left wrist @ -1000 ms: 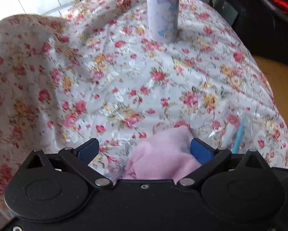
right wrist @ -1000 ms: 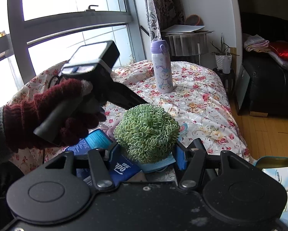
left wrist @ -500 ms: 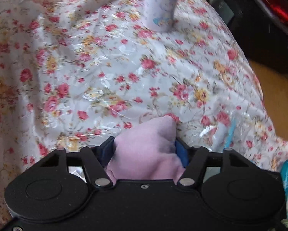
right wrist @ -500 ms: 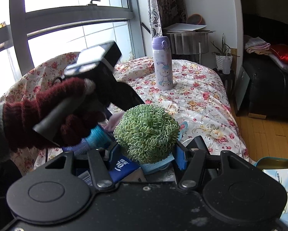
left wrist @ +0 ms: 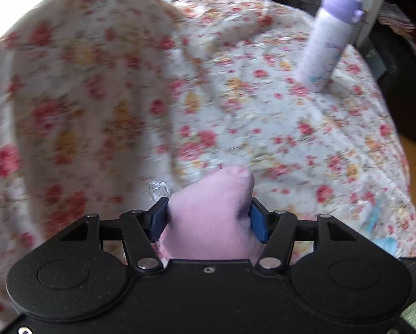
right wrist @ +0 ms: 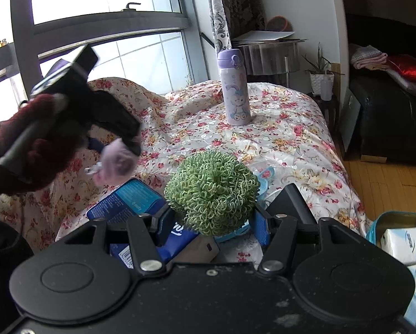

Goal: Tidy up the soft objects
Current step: 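Lift the pink pouch and green ball and carry both over the gold tray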

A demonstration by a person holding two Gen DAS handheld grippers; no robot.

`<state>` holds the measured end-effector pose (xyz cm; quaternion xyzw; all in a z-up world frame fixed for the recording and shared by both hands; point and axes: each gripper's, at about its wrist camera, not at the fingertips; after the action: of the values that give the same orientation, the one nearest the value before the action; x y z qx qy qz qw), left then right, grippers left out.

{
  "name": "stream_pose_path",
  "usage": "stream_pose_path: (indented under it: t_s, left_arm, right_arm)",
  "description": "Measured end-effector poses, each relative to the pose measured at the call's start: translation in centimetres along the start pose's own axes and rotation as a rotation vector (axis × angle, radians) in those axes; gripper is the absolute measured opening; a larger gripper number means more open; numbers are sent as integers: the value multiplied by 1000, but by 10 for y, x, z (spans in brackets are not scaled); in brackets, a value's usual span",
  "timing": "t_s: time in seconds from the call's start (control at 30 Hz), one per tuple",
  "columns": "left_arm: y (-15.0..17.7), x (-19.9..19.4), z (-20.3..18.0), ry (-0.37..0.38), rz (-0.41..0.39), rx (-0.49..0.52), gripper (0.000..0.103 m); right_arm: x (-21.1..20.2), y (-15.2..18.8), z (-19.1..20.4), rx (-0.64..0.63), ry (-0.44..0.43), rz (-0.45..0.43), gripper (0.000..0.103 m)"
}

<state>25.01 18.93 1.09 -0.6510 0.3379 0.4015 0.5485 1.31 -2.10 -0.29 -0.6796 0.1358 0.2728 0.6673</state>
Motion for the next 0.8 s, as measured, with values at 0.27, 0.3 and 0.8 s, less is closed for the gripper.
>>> stream_pose_path:
  t_s: [0.27,0.3,0.8]
  left_arm:
    - [22,31,29,-206,177,35,61]
    - [24,35,33,-199,194,18,63]
    - [31,47,38,-200,231,38,57]
  right_arm:
    - [-2,6,9,-18,-3,19,57]
    - [-3,8,11,-25,-5,20,57]
    - [-5,9,13,-45,-22,21,57]
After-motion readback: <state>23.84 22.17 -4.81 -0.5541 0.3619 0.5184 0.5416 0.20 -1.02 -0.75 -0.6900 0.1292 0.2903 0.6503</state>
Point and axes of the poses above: each gripper's, at about its wrist camera, not at the fingertips, and x roughly the way its jaws point, z to its left, y to its underside, and after that the axes turned 11 degrees about -x, right-handed
